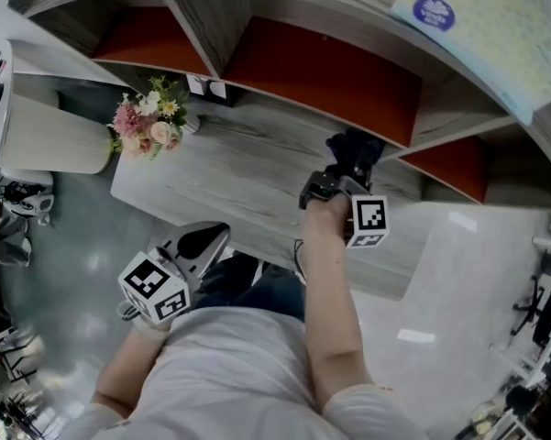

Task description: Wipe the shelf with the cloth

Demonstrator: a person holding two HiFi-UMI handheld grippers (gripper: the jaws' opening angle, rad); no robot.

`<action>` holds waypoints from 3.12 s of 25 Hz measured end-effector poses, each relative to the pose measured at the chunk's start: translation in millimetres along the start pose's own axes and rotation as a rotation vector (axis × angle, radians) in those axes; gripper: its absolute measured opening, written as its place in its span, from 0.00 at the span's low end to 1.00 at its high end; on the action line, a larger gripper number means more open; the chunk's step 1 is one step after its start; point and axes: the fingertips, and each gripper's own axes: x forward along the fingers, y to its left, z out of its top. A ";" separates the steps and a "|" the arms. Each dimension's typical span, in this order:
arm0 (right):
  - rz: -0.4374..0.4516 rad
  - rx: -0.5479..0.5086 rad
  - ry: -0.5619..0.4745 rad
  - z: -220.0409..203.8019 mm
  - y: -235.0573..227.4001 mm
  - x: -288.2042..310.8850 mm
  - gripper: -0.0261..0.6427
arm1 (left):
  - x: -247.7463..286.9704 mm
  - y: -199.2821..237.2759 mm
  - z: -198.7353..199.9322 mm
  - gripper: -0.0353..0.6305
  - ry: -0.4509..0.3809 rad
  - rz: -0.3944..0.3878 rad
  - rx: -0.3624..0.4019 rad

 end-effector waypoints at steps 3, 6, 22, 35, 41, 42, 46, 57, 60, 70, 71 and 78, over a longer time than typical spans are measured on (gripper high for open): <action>-0.039 0.002 0.002 -2.7 -16.9 11.4 0.19 | -4.4 4.1 -2.6 0.08 -0.004 0.018 -0.014; -0.085 0.000 -0.002 -5.3 -33.5 21.9 0.19 | -6.4 7.7 -5.0 0.08 -0.006 0.032 -0.026; -0.384 0.032 -0.008 -22.7 -130.7 10.5 0.19 | -10.8 15.2 -20.6 0.08 0.003 0.063 -0.070; -0.504 -0.049 -0.078 -29.2 -157.4 30.0 0.19 | -18.8 27.4 -29.7 0.08 0.019 0.088 -0.098; -0.476 0.056 -0.141 -30.5 -153.4 58.6 0.18 | -24.2 36.7 -34.1 0.08 0.027 0.105 -0.117; -0.468 0.070 -0.148 -30.4 -151.8 64.1 0.18 | -24.8 37.9 -34.8 0.08 0.028 0.106 -0.118; -0.417 0.102 -0.174 -31.5 -140.8 86.3 0.18 | -25.8 43.2 -36.6 0.08 0.030 0.115 -0.134; -0.268 0.167 -0.182 -30.2 -140.7 94.7 0.18 | -25.0 50.5 -34.3 0.08 0.033 0.123 -0.145; -0.213 0.197 -0.182 -31.0 -128.7 96.4 0.17 | -22.3 48.4 -34.3 0.08 0.038 0.116 -0.139; -0.190 -0.022 -0.016 -34.5 -106.3 66.1 0.17 | -19.4 41.4 -35.7 0.08 0.033 0.104 -0.129; -0.207 -0.068 0.007 -35.9 -107.2 60.5 0.17 | -18.7 39.9 -35.8 0.08 0.034 0.101 -0.127; -0.284 -0.510 0.163 -40.6 -109.0 31.8 0.18 | -17.3 31.7 -40.0 0.08 0.042 0.092 -0.117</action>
